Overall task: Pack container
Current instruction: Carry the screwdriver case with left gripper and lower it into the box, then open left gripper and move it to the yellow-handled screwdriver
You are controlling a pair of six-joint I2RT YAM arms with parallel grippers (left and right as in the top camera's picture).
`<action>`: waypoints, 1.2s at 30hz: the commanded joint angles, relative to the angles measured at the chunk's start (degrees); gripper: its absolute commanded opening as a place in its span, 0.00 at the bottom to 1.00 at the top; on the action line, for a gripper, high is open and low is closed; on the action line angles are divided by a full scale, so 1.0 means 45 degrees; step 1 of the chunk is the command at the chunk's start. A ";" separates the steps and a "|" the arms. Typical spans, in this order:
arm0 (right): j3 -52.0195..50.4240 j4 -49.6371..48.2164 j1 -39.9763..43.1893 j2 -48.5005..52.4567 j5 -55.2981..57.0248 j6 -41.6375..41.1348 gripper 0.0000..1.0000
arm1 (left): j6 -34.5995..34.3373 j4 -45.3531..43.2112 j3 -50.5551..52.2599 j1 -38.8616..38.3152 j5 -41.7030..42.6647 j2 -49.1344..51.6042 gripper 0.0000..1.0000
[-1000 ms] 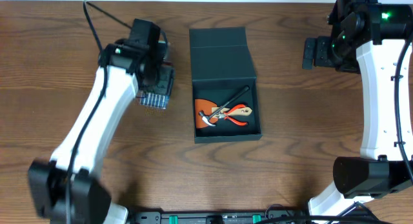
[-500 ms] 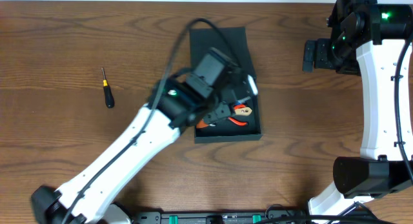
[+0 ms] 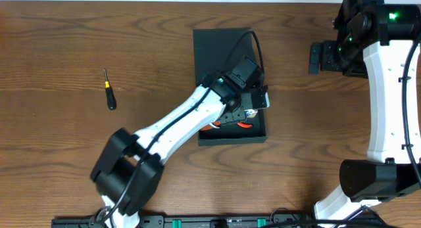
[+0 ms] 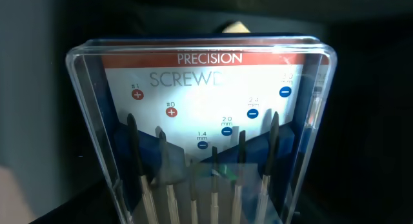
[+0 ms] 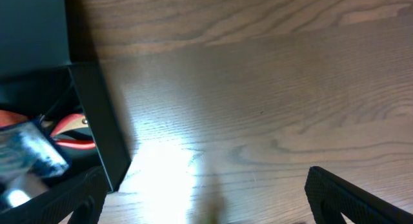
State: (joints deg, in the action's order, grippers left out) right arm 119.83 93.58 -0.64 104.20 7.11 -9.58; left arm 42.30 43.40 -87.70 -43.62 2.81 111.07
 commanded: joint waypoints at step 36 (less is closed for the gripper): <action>-0.0073 -0.0257 0.5328 -0.0034 -0.1739 0.0170 0.99 | -0.5610 0.3439 -0.0209 0.5003 -0.2448 -0.6241 0.98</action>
State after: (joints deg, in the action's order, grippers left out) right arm 119.81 91.96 22.83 104.20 0.67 -10.02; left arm 23.79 58.54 -87.90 -27.20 -4.97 86.24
